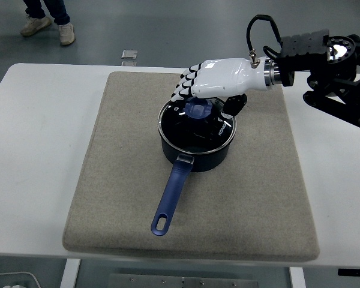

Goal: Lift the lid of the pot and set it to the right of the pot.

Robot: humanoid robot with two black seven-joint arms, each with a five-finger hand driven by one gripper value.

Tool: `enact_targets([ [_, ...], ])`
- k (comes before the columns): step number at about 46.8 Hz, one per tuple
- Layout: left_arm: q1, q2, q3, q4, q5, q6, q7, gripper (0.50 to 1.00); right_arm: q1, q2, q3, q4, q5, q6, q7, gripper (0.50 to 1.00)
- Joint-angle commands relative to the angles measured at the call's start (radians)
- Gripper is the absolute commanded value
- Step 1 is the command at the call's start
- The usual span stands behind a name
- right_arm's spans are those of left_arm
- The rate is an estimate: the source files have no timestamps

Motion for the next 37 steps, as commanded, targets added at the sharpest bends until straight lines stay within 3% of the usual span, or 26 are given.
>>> enact_targets([
  [1,0.0,0.0,0.0,0.0,0.0,0.0,0.0,1.0,-0.002,0.003,-0.002,0.0,-0.002,-0.005,0.0,0.907],
  [10,0.0,0.0,0.0,0.0,0.0,0.0,0.0,1.0,-0.001,0.007,-0.03,-0.001,-0.005,-0.044,0.0,0.907],
  [37,0.0,0.0,0.0,0.0,0.0,0.0,-0.001,1.0,-0.036,0.018,-0.031,-0.033,-0.005,-0.062,0.0,0.907],
])
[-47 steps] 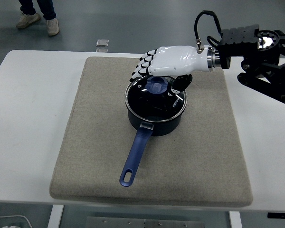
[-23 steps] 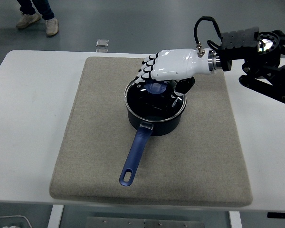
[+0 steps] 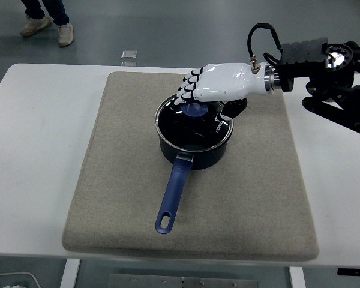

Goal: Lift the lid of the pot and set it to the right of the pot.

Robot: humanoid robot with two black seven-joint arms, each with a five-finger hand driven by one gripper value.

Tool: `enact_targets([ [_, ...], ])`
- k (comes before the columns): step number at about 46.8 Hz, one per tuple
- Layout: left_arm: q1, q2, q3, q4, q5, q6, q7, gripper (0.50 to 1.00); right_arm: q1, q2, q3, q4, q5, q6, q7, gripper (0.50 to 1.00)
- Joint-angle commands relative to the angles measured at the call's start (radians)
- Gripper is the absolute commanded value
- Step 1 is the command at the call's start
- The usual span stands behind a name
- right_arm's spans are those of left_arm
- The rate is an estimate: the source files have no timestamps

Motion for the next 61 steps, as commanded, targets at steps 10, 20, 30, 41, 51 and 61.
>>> enact_targets([
  [10,0.0,0.0,0.0,0.0,0.0,0.0,0.0,1.0,-0.006,0.013,-0.011,0.0,0.0,-0.005,0.0,0.905],
  [20,0.0,0.0,0.0,0.0,0.0,0.0,0.0,1.0,-0.003,0.013,-0.021,0.0,0.0,-0.002,0.0,0.901],
  [30,0.0,0.0,0.0,0.0,0.0,0.0,-0.001,1.0,0.004,0.013,-0.02,0.0,0.014,0.017,0.0,0.889],
  [41,0.0,0.0,0.0,0.0,0.0,0.0,-0.001,1.0,0.006,0.012,-0.018,0.005,0.023,0.022,0.0,0.577],
  [51,0.0,0.0,0.0,0.0,0.0,0.0,-0.001,1.0,0.006,0.012,-0.021,0.008,0.015,0.042,0.0,0.5],
  [61,0.0,0.0,0.0,0.0,0.0,0.0,0.0,1.0,0.006,0.013,-0.018,0.013,0.012,0.041,0.0,0.5],
])
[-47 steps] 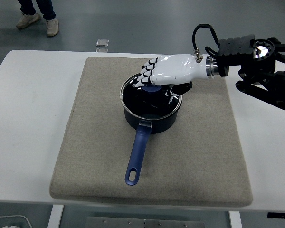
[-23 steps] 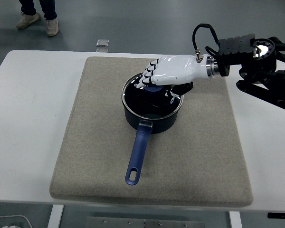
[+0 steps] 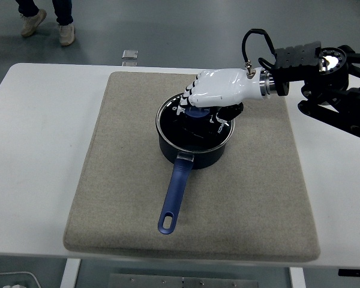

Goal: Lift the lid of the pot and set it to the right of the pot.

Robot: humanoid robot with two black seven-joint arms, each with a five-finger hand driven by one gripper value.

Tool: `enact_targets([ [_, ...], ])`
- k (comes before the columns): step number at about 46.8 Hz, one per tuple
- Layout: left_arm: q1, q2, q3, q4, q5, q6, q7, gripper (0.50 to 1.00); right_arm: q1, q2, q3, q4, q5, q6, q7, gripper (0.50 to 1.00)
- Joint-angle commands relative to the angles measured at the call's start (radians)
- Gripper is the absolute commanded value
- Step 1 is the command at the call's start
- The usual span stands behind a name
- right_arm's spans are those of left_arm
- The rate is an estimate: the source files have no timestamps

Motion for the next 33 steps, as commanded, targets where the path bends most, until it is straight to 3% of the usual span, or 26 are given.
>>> enact_targets([
  [1,0.0,0.0,0.0,0.0,0.0,0.0,0.0,1.0,0.0,0.001,0.001,0.002,-0.003,0.0,0.0,0.5],
  [33,0.0,0.0,0.0,0.0,0.0,0.0,0.0,1.0,0.05,-0.004,0.017,-0.011,0.01,-0.009,0.0,0.5],
])
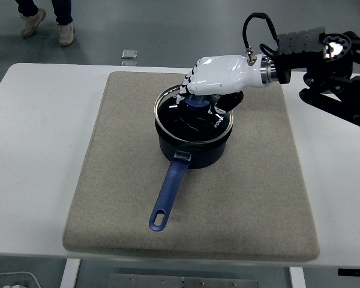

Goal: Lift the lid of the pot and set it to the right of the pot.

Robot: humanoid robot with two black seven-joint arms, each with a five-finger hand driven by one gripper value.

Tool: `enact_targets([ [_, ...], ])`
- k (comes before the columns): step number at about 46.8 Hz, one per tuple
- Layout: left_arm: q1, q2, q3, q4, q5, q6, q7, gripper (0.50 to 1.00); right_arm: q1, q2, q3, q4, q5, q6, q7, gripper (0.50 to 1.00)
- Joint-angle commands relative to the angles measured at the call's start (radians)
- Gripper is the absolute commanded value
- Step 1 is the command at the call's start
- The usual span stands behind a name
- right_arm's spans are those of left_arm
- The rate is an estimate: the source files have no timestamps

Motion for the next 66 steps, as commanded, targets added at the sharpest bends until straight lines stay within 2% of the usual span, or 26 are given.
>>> enact_targets([
  [1,0.0,0.0,0.0,0.0,0.0,0.0,-0.001,1.0,0.003,0.0,0.0,-0.002,0.0,0.0,0.0,0.5],
  [14,0.0,0.0,0.0,0.0,0.0,0.0,-0.001,1.0,0.011,0.003,-0.002,-0.074,0.0,0.0,0.0,0.5],
  [41,0.0,0.0,0.0,0.0,0.0,0.0,0.0,1.0,-0.007,-0.006,-0.022,-0.322,-0.02,-0.005,0.0,0.5],
  [52,0.0,0.0,0.0,0.0,0.0,0.0,0.0,1.0,-0.041,-0.031,-0.132,-0.373,-0.017,-0.088,0.0,0.5],
  [66,0.0,0.0,0.0,0.0,0.0,0.0,-0.001,1.0,-0.043,-0.087,-0.209,-0.358,-0.003,-0.103,0.0,0.5],
])
